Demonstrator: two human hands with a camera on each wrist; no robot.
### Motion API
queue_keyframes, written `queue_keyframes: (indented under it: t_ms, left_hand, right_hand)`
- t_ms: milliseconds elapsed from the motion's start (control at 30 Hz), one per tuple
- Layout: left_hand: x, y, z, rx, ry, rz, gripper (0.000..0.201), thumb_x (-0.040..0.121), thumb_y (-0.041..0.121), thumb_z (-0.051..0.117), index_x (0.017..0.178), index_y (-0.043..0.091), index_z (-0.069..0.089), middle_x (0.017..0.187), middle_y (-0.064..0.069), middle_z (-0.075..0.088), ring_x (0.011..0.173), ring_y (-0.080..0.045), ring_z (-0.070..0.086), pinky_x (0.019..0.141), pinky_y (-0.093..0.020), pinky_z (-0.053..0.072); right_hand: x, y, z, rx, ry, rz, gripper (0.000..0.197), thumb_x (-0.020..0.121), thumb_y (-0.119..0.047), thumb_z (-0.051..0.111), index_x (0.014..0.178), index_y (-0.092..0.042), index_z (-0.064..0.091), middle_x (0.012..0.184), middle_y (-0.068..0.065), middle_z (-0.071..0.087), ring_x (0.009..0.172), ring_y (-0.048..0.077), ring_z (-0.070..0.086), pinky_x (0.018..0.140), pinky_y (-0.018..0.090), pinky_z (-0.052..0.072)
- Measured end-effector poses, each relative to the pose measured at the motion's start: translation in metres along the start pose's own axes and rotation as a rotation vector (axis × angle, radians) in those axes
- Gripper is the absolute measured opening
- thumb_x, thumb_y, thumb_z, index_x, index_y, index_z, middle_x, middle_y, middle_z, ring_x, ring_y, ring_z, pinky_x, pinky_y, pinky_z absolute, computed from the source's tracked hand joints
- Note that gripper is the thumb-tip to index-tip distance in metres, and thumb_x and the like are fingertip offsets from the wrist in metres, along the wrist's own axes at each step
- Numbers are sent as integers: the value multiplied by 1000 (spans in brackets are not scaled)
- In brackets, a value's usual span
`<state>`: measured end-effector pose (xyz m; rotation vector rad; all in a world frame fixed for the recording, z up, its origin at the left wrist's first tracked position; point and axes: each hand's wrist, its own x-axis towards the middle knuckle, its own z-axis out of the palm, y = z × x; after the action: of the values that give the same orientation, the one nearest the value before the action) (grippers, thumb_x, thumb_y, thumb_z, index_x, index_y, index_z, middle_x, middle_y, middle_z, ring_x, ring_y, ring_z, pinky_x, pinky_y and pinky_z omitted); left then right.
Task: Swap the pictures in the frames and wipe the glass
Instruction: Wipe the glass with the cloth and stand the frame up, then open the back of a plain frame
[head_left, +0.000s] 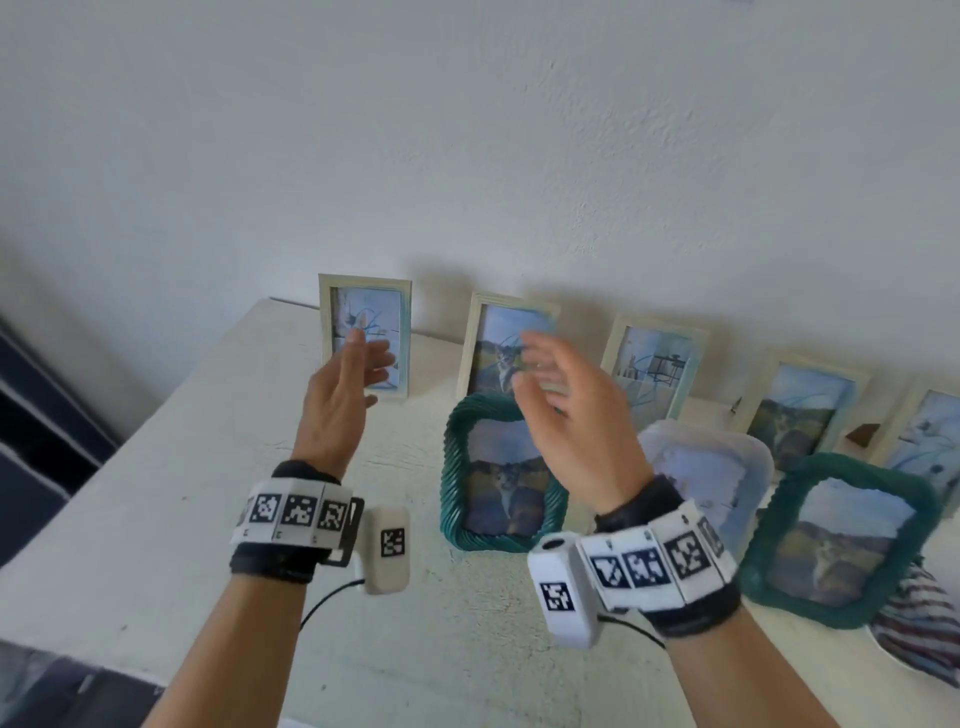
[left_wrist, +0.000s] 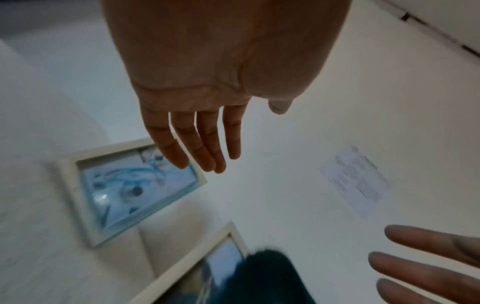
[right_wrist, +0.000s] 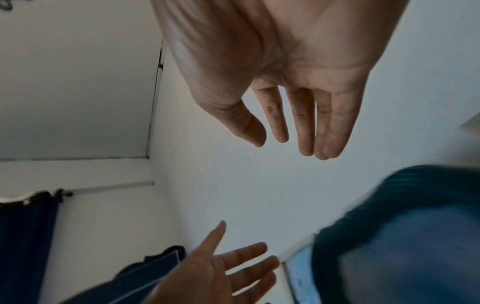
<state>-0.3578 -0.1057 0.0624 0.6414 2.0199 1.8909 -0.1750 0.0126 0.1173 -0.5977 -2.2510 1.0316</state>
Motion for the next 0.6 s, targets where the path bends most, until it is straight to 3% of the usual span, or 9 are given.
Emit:
queue_keyframes:
  t_ms: [67,200,300,333,367,400,433,533,600]
  left_hand:
    - [26,8,-10,17,33,24,59,100,56,27,117,15,65,110,-1,69,103,-14,64,86,-34,50]
    - [84,7,-28,148,89,-6,64,91,72,27,110,22,62,113,0,66,106,-19,61,99,-48,47]
    - [118,4,-37,294,86,-53,63,95,67,23,115,17,55,119,-7,59,116,-29,53,102,-42,39]
    - [126,3,-39,350,83,-76,63,98,62,22,122,12,53,125,-10,56,120,-29,50,102,-39,36]
    - [134,0,-41,391,79,-103,65,99,59,22,132,10,49,135,-11,51,126,-30,46,105,-38,33]
    - [141,-3,-42,410,67,-139,69,99,61,21,140,10,43,145,-12,45,132,-30,41,109,-39,30]
    - [147,-9,-43,424,53,-171,74,97,64,20,145,11,38,150,-12,40,136,-30,38,112,-40,27]
    - [157,-25,-44,448,-5,-228,92,87,77,13,144,10,39,148,-16,42,134,-33,41,113,-46,28]
    - [157,-30,-43,445,-58,-225,89,90,75,10,135,8,48,136,-17,52,123,-34,49,108,-50,35]
  right_hand:
    - [31,-18,12,51,-63,20,40,97,-23,52,135,-14,49,127,-1,58,107,5,58,90,12,46]
    - [100,-27,57,131,-177,158,46,94,-26,54,137,-13,47,133,7,56,113,12,55,98,27,43]
    - [148,-24,94,56,-290,290,52,94,-29,51,141,-9,40,138,11,50,115,22,54,101,34,42]
    - [161,-21,105,25,-302,331,46,94,-27,49,135,-7,45,132,11,53,111,24,55,95,33,43]
    - [173,-20,113,3,-296,381,31,94,-25,48,117,-6,54,114,9,58,98,25,58,85,32,45]
    - [184,-19,120,10,-281,425,16,93,-23,48,92,-8,54,90,6,55,80,24,55,73,31,44]
    - [193,-17,126,13,-258,483,21,92,-22,48,74,-12,44,75,3,46,67,20,48,66,30,42]
    - [206,-11,135,-170,-311,480,35,94,-14,47,64,-15,29,70,1,36,63,15,40,61,24,38]
    - [212,-3,142,-281,-372,476,35,94,-9,44,64,-13,26,74,6,41,73,23,46,71,29,43]
